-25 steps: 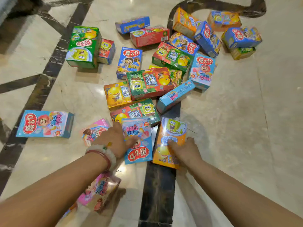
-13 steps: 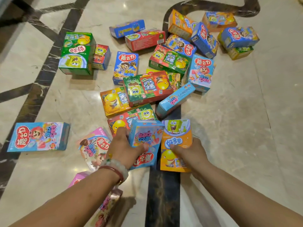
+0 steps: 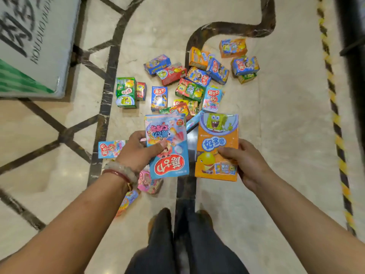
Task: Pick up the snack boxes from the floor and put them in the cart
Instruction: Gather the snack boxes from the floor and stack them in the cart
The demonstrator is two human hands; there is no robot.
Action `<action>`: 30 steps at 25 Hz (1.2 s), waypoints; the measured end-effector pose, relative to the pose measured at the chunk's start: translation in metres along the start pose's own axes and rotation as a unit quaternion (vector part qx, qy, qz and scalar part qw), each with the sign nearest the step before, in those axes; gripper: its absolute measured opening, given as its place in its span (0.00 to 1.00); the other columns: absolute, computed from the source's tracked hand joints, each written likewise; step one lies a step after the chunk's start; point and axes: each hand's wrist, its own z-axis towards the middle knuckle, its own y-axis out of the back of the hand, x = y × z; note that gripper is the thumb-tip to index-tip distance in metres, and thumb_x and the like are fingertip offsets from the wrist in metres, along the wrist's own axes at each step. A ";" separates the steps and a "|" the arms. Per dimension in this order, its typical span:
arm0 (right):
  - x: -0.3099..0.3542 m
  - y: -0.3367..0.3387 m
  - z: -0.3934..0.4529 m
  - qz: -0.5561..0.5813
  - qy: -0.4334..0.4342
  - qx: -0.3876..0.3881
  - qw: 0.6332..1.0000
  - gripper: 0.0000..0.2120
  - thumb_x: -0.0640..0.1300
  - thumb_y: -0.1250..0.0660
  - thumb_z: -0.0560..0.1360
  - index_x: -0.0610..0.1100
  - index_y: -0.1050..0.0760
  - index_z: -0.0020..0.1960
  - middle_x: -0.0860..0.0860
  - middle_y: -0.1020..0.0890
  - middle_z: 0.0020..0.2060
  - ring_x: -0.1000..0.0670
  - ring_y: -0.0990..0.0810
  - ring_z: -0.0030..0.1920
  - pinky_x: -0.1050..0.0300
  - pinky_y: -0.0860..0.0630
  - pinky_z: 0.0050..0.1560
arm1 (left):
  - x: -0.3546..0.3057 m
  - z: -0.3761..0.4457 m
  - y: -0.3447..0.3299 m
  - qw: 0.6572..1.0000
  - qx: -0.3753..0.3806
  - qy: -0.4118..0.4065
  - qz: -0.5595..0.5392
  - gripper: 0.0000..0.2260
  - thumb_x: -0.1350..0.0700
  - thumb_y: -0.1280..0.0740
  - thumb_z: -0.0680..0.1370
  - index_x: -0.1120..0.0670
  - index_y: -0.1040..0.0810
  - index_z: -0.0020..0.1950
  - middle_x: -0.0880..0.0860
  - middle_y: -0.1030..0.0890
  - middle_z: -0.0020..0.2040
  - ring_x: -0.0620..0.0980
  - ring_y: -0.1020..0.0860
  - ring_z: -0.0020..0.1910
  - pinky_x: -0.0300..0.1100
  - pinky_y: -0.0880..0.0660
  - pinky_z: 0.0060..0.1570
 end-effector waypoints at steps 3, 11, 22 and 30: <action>0.079 0.011 -0.099 0.028 0.010 0.032 0.999 0.15 0.33 0.30 0.70 0.37 0.25 0.57 0.41 0.16 0.49 0.44 0.16 0.42 0.50 0.18 0.44 | -0.078 -0.097 0.001 1.000 0.023 0.000 -0.002 0.24 0.53 0.21 0.63 0.57 0.26 0.54 0.59 0.17 0.49 0.52 0.17 0.39 0.45 0.19 0.44; 0.183 0.052 -0.293 0.031 0.093 0.090 0.991 0.26 0.39 0.28 0.60 0.37 0.24 0.58 0.41 0.16 0.49 0.40 0.16 0.46 0.47 0.19 0.47 | -0.196 -0.282 0.001 0.997 0.057 -0.058 -0.013 0.16 0.59 0.30 0.74 0.63 0.26 0.60 0.59 0.17 0.47 0.50 0.17 0.34 0.38 0.23 0.29; 0.137 0.029 -0.445 0.148 0.167 -0.055 0.973 0.22 0.37 0.28 0.63 0.37 0.24 0.56 0.40 0.16 0.49 0.40 0.17 0.46 0.44 0.20 0.49 | -0.227 -0.383 0.020 0.972 0.187 -0.127 0.068 0.06 0.58 0.30 0.74 0.56 0.25 0.49 0.50 0.16 0.33 0.46 0.19 0.28 0.36 0.26 0.23; 0.022 0.068 -0.551 0.297 0.152 -0.225 0.916 0.24 0.38 0.28 0.65 0.39 0.26 0.61 0.41 0.16 0.50 0.37 0.17 0.51 0.40 0.21 0.53 | -0.185 -0.445 -0.050 0.905 0.348 -0.128 0.210 0.15 0.57 0.28 0.69 0.61 0.22 0.54 0.58 0.15 0.44 0.53 0.17 0.36 0.42 0.21 0.35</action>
